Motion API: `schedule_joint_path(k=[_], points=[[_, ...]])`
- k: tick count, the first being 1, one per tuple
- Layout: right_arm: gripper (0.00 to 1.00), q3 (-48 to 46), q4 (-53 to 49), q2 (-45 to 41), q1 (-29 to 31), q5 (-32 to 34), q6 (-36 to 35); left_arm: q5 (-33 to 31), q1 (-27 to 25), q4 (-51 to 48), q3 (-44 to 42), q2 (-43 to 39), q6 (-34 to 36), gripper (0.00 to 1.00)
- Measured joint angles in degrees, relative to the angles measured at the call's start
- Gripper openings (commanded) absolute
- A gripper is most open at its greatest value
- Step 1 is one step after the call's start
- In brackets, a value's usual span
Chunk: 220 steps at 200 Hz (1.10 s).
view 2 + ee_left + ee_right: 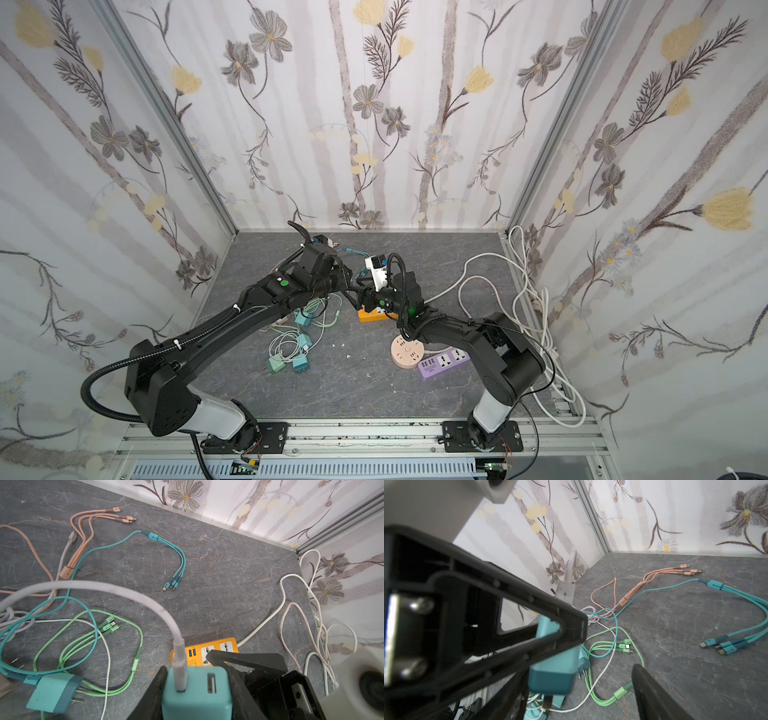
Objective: Insert the plug
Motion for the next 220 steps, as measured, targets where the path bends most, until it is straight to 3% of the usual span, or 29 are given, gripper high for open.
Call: schedule_joint_path(k=[55,137,156,169,187,204,220], points=[[0.62,1.2,2.8,1.7,0.1,-0.2,0.0,0.4,0.0,0.5,0.0,0.0,0.1,0.29],[0.26,2.3,5.0,2.8,0.3,-2.5,0.5,0.6,0.1,1.8,0.0,0.0,0.9,0.31],[0.13,2.3,4.9,2.9,0.1,-2.9,0.8,1.0,0.2,1.9,0.0,0.0,1.4,0.33],[0.07,2.3,4.9,2.9,0.1,-3.0,0.6,1.5,0.4,1.8,0.0,-0.1,1.5,0.43],[0.0,2.3,4.1,2.2,0.0,-2.9,-1.5,3.9,1.2,1.8,0.0,-0.6,2.1,0.78],[0.0,2.3,1.2,0.2,-0.2,-3.1,-5.3,9.2,2.6,0.1,1.1,-1.7,5.2,0.99],[0.0,3.2,-3.7,-2.3,-1.4,-4.0,-9.6,11.2,3.4,-2.3,2.8,-3.9,10.3,1.0]])
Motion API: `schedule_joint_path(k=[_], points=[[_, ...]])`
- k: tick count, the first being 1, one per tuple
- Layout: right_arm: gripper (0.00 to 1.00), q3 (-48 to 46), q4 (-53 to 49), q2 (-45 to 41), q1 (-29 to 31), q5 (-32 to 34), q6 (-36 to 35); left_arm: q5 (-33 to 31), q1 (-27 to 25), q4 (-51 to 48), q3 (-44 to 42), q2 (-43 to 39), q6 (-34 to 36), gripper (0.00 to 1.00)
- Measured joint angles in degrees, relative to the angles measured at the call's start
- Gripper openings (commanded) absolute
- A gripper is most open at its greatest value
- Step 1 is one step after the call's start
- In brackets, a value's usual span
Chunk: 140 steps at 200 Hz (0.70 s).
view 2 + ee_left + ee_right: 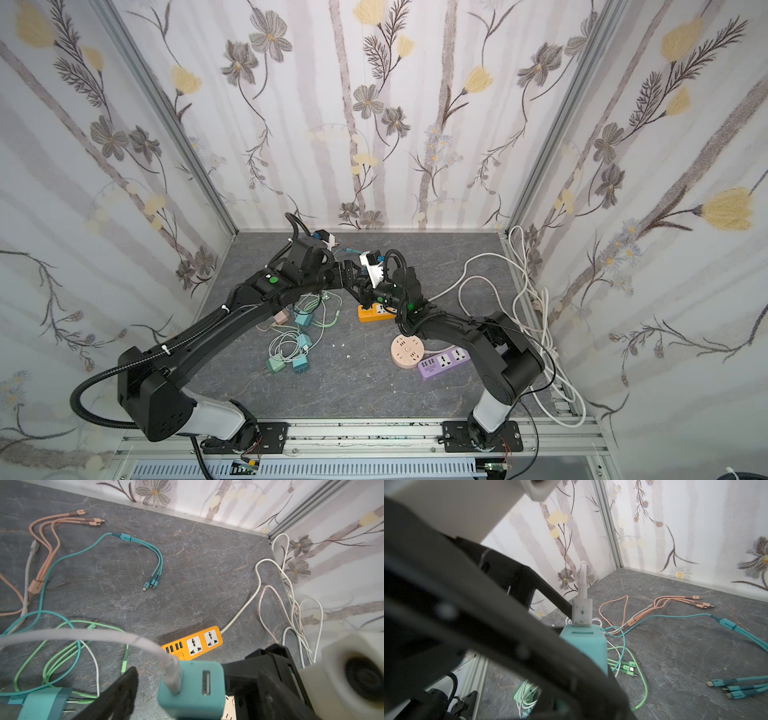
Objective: Insert the plug
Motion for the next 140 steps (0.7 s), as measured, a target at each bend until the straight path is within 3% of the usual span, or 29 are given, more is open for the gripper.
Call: schedule_joint_path(k=[36,92,140], points=[[0.0,3.8,-12.4,-3.5,-2.0,-4.4,-9.5,4.1,2.0,-5.9,1.0,-4.9,15.4,1.0],[0.0,9.8,-31.1,-8.2,-1.9,-9.7,-23.6,8.5,3.0,-18.6,7.9,-2.3,41.0,1.0],[0.0,11.0,-40.6,-10.0,-1.9,-11.0,-30.0,12.4,9.4,-25.2,12.6,-3.2,52.3,1.0]])
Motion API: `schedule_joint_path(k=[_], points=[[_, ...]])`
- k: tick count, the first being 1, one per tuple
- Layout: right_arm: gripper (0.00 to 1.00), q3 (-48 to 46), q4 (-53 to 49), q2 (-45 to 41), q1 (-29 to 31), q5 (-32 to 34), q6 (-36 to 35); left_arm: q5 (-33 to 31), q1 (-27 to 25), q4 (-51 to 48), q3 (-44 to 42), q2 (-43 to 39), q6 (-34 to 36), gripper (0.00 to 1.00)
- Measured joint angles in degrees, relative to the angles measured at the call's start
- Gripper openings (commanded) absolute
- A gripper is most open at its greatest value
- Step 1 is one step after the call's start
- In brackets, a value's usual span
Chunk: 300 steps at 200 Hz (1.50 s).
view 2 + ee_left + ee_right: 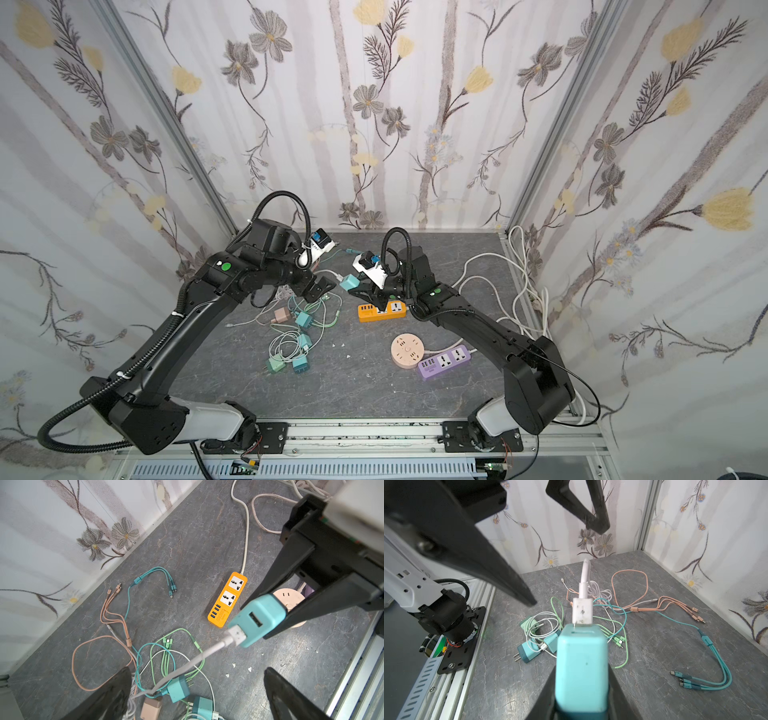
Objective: Insert the plug
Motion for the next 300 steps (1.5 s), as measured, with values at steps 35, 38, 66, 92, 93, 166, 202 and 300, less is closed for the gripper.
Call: schedule_joint_path(k=[35,38,66,92,93,166,202,300], points=[[0.0,1.4,-3.0,-0.1,0.7,-1.2,-1.5,6.9,0.9,-3.8,0.3,1.2,5.1,1.0],[0.0,1.6,-3.1,-0.1,0.8,-1.2,-1.6,7.4,0.8,-4.0,0.3,1.5,5.6,1.0],[0.0,3.4,-3.5,0.3,1.6,-2.5,-2.4,13.2,0.7,-5.0,0.3,3.8,9.4,0.97],[0.0,4.8,-3.7,1.1,2.2,-2.9,-3.1,19.3,0.7,-5.3,0.6,4.9,12.3,0.82],[0.0,4.8,-3.7,1.2,2.2,-2.9,-3.1,19.4,0.7,-5.3,0.7,5.0,12.3,0.81],[0.0,5.1,-3.9,1.7,2.6,-3.9,-3.7,28.8,2.3,-9.7,3.9,9.8,17.1,0.43],[0.0,5.1,-3.2,1.7,2.8,-6.5,-3.7,31.2,3.3,-9.9,3.1,8.3,18.5,0.34],[0.63,3.9,3.0,3.2,2.6,-10.8,3.1,33.7,4.7,-5.7,-1.0,5.1,17.7,0.0]])
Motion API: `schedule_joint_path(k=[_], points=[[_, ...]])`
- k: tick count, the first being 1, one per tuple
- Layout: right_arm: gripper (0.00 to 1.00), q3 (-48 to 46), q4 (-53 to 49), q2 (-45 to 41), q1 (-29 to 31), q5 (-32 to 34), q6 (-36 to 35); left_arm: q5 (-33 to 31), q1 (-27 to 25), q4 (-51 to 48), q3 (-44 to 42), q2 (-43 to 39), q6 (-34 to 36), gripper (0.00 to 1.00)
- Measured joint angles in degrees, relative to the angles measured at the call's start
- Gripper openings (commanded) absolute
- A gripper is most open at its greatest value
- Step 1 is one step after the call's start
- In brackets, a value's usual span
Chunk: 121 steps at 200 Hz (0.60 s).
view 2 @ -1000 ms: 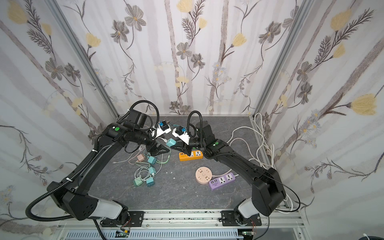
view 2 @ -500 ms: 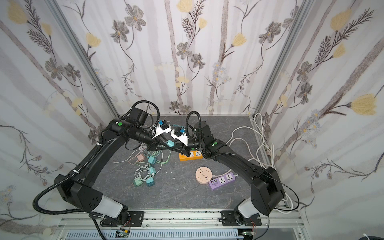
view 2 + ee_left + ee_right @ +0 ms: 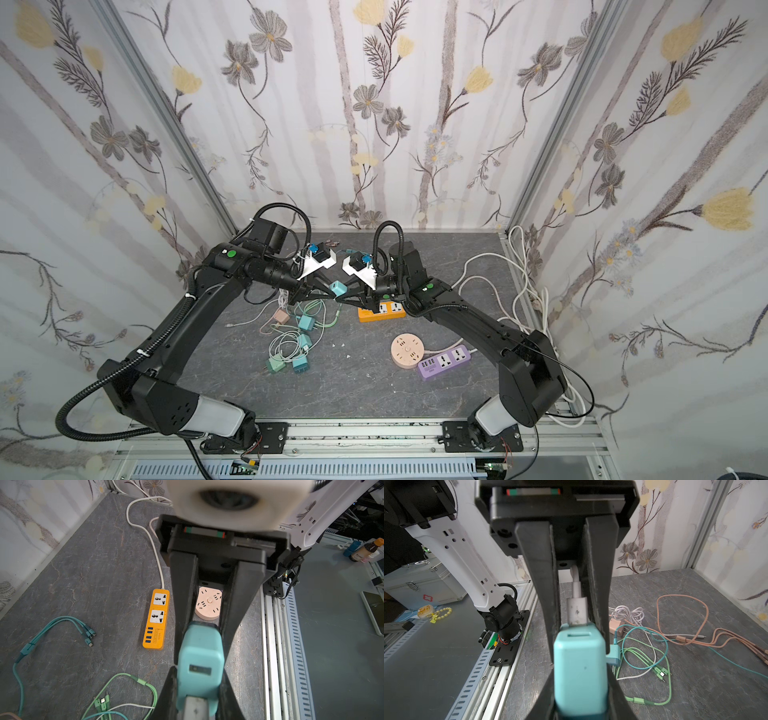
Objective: Insert the plug
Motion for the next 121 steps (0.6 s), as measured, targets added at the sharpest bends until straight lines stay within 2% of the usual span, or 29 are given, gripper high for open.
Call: schedule_joint_path(k=[23,40,63,88,121], points=[[0.8,-2.1,7.3,1.1,0.3,5.2,3.3,-4.3,-0.2,10.5,-3.5,-3.6,-11.1,0.0],[0.84,-3.1,11.7,2.7,0.4,9.9,7.1,-10.3,-0.1,18.6,-4.2,-6.5,-20.2,0.0],[0.86,-3.6,18.1,6.2,1.7,14.8,10.5,-17.9,-0.1,26.6,-0.9,-7.9,-30.7,0.0],[0.87,-1.0,23.3,12.3,4.6,18.1,12.7,-24.2,-0.1,31.1,1.6,-8.5,-37.4,0.0],[0.88,5.1,31.0,21.1,9.2,20.8,15.6,-30.9,-0.1,31.9,2.7,-8.9,-41.6,0.0]])
